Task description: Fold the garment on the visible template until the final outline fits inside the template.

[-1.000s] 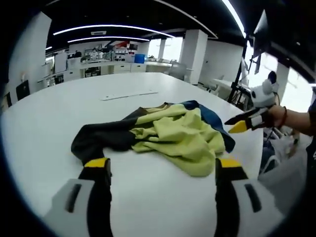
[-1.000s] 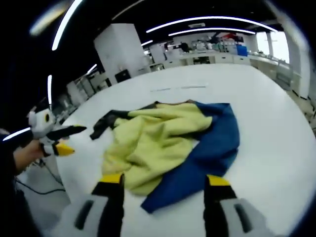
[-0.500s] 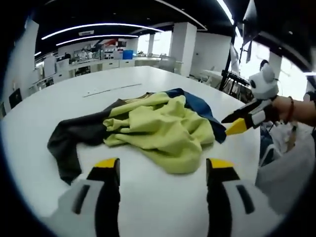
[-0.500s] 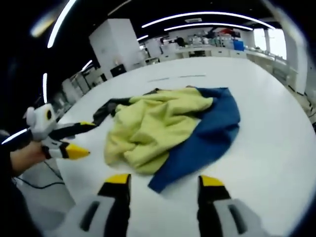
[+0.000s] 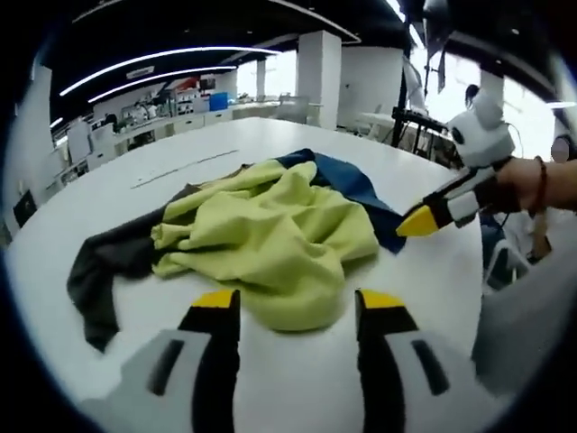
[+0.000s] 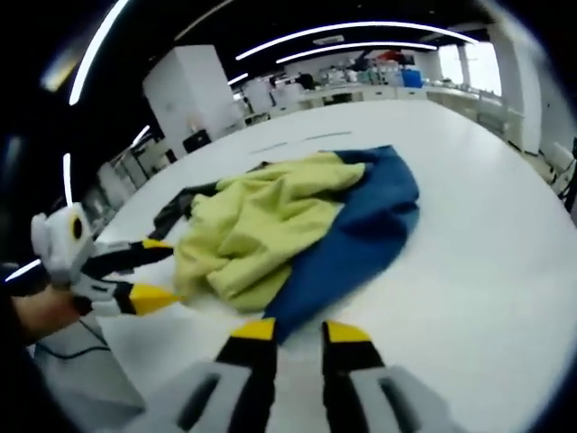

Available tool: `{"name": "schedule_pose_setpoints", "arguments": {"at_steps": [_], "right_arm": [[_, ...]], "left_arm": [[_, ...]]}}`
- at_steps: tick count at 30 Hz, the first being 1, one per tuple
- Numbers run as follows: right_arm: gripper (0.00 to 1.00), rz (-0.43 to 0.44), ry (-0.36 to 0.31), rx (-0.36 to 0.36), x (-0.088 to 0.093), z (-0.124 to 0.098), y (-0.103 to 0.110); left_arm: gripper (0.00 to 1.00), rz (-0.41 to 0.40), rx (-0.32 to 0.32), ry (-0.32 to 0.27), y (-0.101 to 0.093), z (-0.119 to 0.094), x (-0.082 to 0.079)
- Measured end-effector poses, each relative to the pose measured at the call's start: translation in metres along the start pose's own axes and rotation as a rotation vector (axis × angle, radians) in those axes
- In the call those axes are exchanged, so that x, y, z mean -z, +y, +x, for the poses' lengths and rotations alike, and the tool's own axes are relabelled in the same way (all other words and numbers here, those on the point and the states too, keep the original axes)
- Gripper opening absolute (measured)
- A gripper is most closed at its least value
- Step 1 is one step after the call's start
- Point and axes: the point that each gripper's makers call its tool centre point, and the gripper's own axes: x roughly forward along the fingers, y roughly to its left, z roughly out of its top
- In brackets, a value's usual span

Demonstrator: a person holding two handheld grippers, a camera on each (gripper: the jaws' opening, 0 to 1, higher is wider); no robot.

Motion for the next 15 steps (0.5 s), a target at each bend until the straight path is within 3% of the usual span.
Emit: {"name": "schedule_pose_setpoints", "arguments": {"at_steps": [6, 8, 15], "right_arm": [[0.00, -0.014, -0.022, 0.010, -0.004, -0.005, 0.000], [0.00, -0.023, -0.035, 0.016, -0.008, -0.009, -0.001], [0.00, -0.029, -0.052, 0.041, -0.014, -0.015, -0.012]], "left_arm": [[0.23, -0.024, -0.010, 0.019, 0.002, 0.008, -0.002], [0.15, -0.033, -0.006, 0.035, 0.005, 0.011, 0.001], [0.03, -0.055, -0.004, 0.044, 0.007, 0.009, 0.000]]}}
